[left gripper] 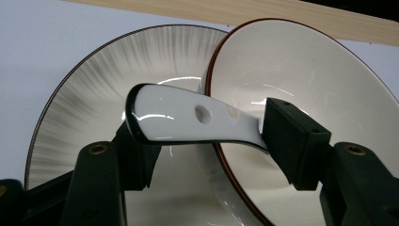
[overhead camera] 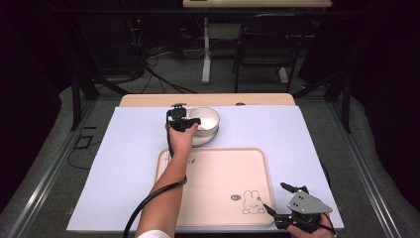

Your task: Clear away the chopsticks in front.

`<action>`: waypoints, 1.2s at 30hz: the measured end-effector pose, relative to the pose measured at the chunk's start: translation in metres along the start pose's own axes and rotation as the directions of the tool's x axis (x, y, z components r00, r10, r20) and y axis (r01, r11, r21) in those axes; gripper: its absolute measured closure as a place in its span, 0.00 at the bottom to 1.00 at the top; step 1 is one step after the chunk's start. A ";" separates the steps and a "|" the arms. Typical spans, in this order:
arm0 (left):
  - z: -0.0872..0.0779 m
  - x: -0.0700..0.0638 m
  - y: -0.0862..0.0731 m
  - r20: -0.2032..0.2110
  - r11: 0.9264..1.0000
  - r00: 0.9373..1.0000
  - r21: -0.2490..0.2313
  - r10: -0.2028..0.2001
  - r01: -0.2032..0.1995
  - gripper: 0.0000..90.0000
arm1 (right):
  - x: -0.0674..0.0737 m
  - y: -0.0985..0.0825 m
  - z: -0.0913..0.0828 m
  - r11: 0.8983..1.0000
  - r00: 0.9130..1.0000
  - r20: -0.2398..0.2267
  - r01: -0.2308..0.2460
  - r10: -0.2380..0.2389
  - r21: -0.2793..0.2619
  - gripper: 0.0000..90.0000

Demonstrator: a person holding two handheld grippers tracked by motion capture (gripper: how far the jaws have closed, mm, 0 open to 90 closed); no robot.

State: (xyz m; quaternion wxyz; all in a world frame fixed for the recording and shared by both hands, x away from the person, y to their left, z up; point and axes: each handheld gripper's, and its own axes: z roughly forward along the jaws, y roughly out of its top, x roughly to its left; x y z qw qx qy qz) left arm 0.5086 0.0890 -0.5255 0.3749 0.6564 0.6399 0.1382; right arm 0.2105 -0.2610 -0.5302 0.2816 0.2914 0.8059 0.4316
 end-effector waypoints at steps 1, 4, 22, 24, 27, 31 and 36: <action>0.001 0.000 0.000 0.001 1.000 1.000 0.001 0.001 -0.001 0.44 | 0.000 0.000 0.000 1.000 1.000 0.001 -0.001 0.001 -0.001 0.19; 0.001 -0.001 0.000 -0.004 1.000 1.000 -0.003 0.008 -0.008 0.45 | 0.000 0.000 0.000 1.000 1.000 0.001 -0.001 0.001 -0.001 0.19; 0.006 -0.003 0.001 0.002 1.000 1.000 0.008 0.006 -0.006 0.50 | 0.000 0.000 0.000 1.000 1.000 -0.002 0.001 -0.001 -0.001 0.19; 0.006 -0.003 0.001 0.010 1.000 1.000 0.012 0.001 -0.001 0.52 | 0.000 0.000 0.000 1.000 1.000 -0.003 0.002 -0.002 -0.001 0.19; 0.006 -0.004 0.001 0.015 1.000 1.000 0.015 0.001 -0.001 0.56 | 0.000 0.000 0.000 1.000 1.000 -0.003 0.002 -0.002 -0.001 0.19; 0.004 -0.004 0.002 0.004 1.000 1.000 0.007 0.015 -0.015 0.60 | 0.001 0.000 0.000 1.000 1.000 -0.004 0.003 -0.003 -0.001 0.19; 0.001 -0.002 0.003 0.003 1.000 1.000 -0.009 0.015 -0.015 0.64 | 0.000 0.000 0.000 1.000 1.000 -0.004 0.001 -0.001 0.000 0.19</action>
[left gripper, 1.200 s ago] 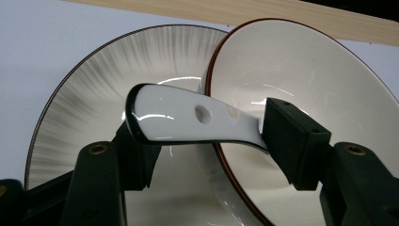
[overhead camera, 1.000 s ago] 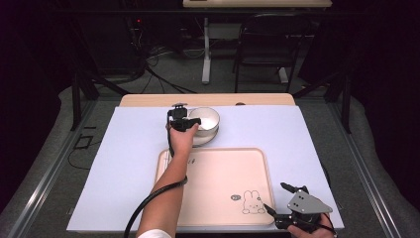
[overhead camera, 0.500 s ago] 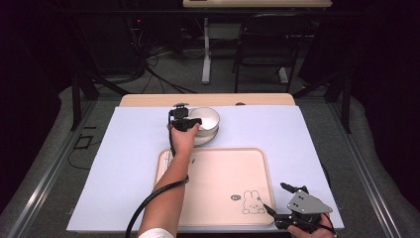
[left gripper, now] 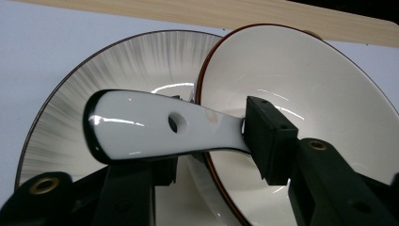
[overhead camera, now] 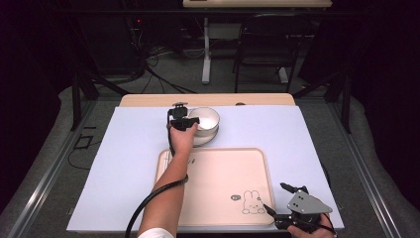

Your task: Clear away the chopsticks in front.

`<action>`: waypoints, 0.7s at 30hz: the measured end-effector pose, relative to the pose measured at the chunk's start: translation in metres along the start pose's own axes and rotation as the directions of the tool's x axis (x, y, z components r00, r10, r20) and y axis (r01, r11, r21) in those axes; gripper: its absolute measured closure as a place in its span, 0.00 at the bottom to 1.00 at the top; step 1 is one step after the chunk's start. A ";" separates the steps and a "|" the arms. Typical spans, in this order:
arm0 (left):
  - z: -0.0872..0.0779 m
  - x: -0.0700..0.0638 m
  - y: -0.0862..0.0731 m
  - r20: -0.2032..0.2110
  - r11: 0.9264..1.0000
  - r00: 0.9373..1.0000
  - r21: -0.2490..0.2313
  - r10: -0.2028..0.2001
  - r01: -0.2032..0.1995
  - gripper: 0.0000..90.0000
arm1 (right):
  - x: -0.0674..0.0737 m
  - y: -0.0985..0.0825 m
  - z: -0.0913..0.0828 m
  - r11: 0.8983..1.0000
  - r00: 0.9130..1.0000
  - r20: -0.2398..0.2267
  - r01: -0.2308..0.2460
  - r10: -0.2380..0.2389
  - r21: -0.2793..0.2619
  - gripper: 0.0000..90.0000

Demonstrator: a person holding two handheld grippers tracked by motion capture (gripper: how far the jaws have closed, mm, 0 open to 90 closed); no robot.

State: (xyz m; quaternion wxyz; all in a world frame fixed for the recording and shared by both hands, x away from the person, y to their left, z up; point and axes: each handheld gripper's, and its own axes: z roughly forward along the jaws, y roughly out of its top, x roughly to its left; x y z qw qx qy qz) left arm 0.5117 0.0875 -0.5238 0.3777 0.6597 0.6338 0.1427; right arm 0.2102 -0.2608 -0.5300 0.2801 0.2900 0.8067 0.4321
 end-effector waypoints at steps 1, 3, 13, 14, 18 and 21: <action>-0.001 0.000 0.000 0.000 1.000 1.000 -0.002 0.004 -0.004 0.65 | 0.000 0.000 0.000 1.000 1.000 0.000 0.000 0.000 0.000 0.19; -0.001 0.000 0.001 0.001 1.000 1.000 0.001 0.010 -0.010 0.67 | 0.000 0.000 0.000 1.000 1.000 0.000 0.000 0.000 0.001 0.19; -0.005 0.000 0.003 -0.009 1.000 1.000 0.000 0.025 -0.025 0.73 | 0.000 0.000 0.000 1.000 1.000 0.000 0.000 0.000 0.001 0.19; -0.006 0.000 0.003 -0.013 1.000 1.000 -0.002 0.025 -0.025 0.74 | 0.000 0.000 0.000 1.000 1.000 0.000 0.000 0.000 0.002 0.19; -0.009 0.001 0.005 -0.024 0.999 0.999 -0.021 0.036 -0.037 0.78 | 0.000 0.000 0.000 1.000 1.000 0.000 0.000 0.000 0.001 0.19; -0.014 0.002 0.007 -0.024 0.999 0.999 -0.031 0.036 -0.037 0.82 | 0.000 0.000 0.000 1.000 1.000 -0.001 0.001 -0.001 0.002 0.19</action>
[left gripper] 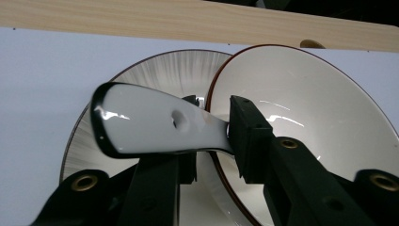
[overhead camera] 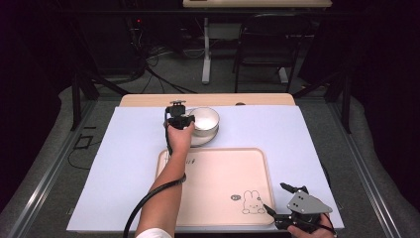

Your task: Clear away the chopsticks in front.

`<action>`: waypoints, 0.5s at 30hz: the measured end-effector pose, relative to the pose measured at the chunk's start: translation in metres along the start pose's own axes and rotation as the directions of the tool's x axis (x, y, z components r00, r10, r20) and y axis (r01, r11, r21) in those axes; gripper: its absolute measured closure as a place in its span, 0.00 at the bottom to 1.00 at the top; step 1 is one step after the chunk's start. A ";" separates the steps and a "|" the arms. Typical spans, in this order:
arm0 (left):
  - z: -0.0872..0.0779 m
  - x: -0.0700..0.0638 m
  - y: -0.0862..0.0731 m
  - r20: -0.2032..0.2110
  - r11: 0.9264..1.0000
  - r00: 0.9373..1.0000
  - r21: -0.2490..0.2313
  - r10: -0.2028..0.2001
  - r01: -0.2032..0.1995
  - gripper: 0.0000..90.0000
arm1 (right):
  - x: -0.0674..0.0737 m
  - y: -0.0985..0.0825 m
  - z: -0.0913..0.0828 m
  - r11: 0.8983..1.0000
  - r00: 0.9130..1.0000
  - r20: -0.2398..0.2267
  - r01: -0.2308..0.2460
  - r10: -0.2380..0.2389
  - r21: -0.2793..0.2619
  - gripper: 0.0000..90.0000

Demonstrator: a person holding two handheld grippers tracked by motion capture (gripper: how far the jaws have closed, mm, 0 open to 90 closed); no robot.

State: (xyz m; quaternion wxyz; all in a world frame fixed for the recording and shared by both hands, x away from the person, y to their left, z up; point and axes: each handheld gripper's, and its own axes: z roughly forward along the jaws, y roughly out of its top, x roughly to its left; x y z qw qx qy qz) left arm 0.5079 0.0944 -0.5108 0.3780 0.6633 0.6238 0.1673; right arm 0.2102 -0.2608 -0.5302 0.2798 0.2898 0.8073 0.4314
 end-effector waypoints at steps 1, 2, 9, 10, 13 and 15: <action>0.000 0.000 0.000 0.000 1.000 1.000 0.000 0.000 0.000 0.83 | 0.000 0.000 0.000 1.000 1.000 0.000 0.000 0.000 0.000 0.19; -0.002 0.001 0.001 0.000 1.000 1.000 -0.008 0.004 -0.004 0.84 | 0.000 0.000 0.000 1.000 1.000 0.001 0.000 0.000 -0.001 0.19; -0.008 0.001 0.003 0.005 1.000 1.000 -0.019 0.006 -0.006 0.88 | 0.000 0.000 0.000 1.000 1.000 0.001 0.000 0.000 0.000 0.19; -0.009 0.000 0.004 0.003 1.000 1.000 -0.019 0.008 -0.008 0.88 | 0.000 0.000 0.000 1.000 1.000 0.001 0.001 -0.001 0.001 0.19; -0.011 0.000 0.005 0.002 1.000 1.000 -0.022 0.010 -0.010 0.89 | 0.000 0.000 0.000 1.000 1.000 0.000 0.003 -0.003 0.002 0.19; -0.012 0.000 0.006 0.003 1.000 1.000 -0.021 0.013 -0.013 0.90 | 0.000 0.000 0.000 1.000 1.000 0.000 0.003 -0.003 0.001 0.19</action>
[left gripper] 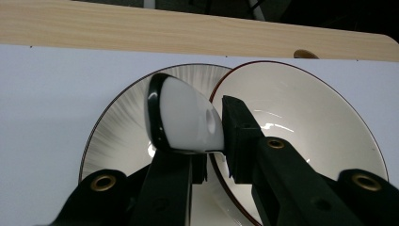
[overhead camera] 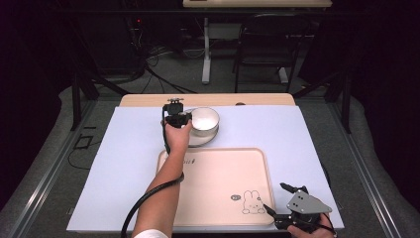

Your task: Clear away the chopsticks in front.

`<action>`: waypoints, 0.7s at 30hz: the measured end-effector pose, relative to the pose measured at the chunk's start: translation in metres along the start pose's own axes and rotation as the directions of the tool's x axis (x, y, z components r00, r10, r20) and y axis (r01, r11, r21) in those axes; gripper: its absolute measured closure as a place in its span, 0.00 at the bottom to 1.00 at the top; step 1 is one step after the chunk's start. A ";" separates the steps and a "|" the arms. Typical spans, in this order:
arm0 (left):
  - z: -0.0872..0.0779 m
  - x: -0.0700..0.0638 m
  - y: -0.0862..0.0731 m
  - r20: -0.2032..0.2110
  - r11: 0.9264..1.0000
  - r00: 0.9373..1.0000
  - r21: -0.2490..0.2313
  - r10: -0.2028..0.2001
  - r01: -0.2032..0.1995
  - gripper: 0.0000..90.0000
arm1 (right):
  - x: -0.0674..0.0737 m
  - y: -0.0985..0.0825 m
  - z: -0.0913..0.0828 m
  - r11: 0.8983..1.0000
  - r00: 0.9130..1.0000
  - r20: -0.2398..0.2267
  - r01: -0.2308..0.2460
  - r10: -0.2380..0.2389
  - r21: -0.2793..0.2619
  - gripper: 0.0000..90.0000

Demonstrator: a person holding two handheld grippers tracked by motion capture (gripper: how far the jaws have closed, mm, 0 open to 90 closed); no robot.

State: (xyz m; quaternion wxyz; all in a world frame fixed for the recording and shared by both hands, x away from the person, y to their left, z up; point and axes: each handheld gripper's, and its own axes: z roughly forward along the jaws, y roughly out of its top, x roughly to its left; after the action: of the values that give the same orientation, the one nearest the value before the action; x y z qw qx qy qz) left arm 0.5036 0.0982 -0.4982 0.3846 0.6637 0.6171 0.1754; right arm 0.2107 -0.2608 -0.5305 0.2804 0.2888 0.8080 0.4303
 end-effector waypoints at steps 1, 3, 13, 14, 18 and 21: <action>0.000 0.000 0.000 0.000 1.000 1.000 0.000 0.000 0.000 0.90 | 0.000 0.000 0.000 1.000 1.000 0.000 0.000 0.000 0.000 0.19; -0.001 0.000 0.001 0.001 1.000 1.000 -0.003 0.000 0.000 0.90 | 0.000 0.000 0.000 1.000 1.000 0.000 0.000 0.000 0.001 0.19; -0.008 -0.007 0.006 0.021 1.000 1.000 -0.011 0.007 -0.007 0.94 | 0.000 0.000 0.000 1.000 1.000 0.000 -0.001 0.001 0.002 0.19; -0.008 -0.008 0.007 0.024 1.000 1.000 -0.011 0.011 -0.010 0.94 | 0.000 0.000 0.000 1.000 1.000 0.000 -0.001 0.001 0.002 0.19; -0.008 -0.010 0.008 0.033 1.000 0.999 -0.011 0.012 -0.011 0.94 | 0.000 0.000 0.000 1.000 1.000 0.000 0.000 0.000 0.001 0.19; -0.007 -0.011 0.008 0.035 1.000 0.999 -0.008 0.008 -0.008 0.94 | 0.000 0.000 0.000 1.000 1.000 0.000 0.000 0.000 0.001 0.19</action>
State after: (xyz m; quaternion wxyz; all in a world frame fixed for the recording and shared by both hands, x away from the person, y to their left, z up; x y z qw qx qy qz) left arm 0.5018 0.0903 -0.4854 0.3971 0.6677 0.6069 0.1679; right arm 0.2106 -0.2609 -0.5305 0.2800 0.2889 0.8082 0.4301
